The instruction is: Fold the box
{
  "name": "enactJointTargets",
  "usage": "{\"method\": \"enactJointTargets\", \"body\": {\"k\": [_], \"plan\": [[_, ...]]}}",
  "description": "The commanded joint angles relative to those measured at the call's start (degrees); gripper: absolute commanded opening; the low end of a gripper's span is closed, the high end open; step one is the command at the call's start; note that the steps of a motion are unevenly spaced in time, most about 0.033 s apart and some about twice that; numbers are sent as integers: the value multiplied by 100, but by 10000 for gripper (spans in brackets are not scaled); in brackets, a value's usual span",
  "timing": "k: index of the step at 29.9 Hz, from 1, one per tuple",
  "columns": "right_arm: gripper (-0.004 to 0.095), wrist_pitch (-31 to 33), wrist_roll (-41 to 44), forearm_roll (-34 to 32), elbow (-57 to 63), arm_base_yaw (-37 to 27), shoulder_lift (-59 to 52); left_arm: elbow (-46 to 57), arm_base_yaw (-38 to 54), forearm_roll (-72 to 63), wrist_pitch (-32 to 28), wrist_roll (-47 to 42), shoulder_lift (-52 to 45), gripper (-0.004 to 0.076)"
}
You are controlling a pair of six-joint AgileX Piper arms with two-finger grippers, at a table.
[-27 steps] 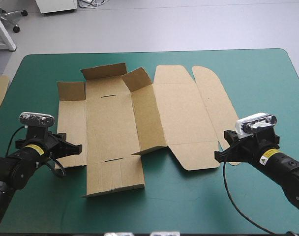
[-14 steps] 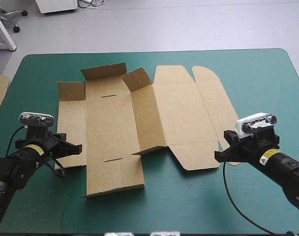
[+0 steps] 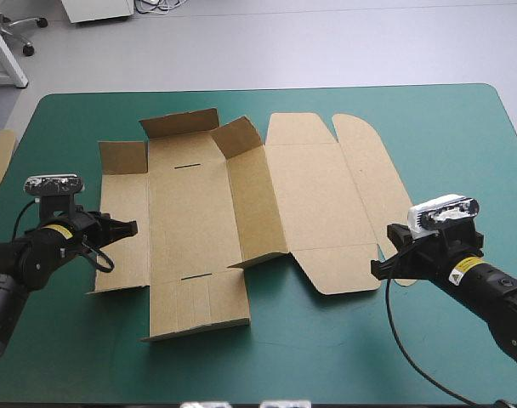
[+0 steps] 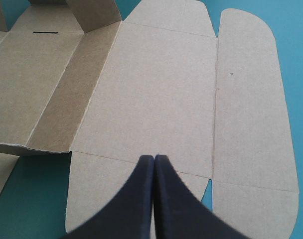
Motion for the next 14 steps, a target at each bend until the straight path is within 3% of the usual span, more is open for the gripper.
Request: {"method": "enactJointTargets", "body": {"k": [1, 7, 10, 14], "plan": [[-19, -399, -43, 17, -197, -20, 9, -342, 477, -1304, -261, 901, 320, -13], [-19, -375, -28, 41, -197, -20, 9, -342, 1963, -4487, 360, 3270, 880, -13], [-19, -375, -38, 41, -197, -20, 9, -342, 2610, -5385, 770, 3917, 1163, -13], [-19, -328, -53, 41, -197, -20, 9, -352, 3184, -5534, 1022, 4156, 1524, -13]]}}
